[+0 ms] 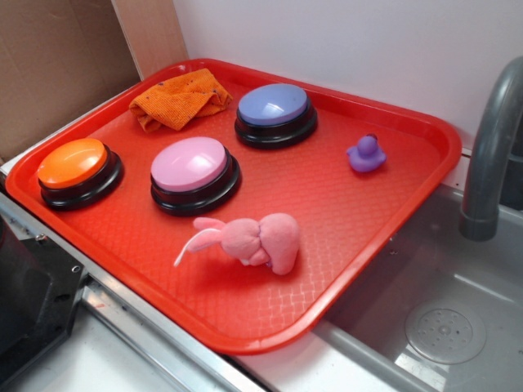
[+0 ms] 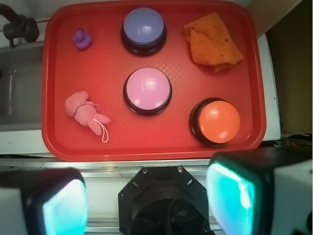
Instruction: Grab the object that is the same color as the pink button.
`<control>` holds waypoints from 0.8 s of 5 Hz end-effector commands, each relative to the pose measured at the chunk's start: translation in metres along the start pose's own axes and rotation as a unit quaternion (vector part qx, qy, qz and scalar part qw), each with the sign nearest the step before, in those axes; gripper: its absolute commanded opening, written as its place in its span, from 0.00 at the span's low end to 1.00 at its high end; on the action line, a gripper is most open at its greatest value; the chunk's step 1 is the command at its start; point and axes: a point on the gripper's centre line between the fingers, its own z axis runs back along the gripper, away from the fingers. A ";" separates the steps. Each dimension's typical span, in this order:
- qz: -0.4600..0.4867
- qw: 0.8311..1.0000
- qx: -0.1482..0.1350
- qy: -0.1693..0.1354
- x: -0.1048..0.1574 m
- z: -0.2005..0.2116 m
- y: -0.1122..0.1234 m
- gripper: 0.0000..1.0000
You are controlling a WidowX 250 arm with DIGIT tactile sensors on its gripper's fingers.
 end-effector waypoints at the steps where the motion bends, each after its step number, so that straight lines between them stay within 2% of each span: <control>1: 0.000 1.000 0.000 0.000 0.000 0.000 0.000 1.00; 2: -0.039 0.999 0.002 0.006 0.044 -0.006 -0.003 1.00; 3: -0.119 0.993 -0.004 0.007 0.073 -0.014 -0.040 1.00; 4: -0.197 0.980 -0.003 0.003 0.086 -0.016 -0.083 1.00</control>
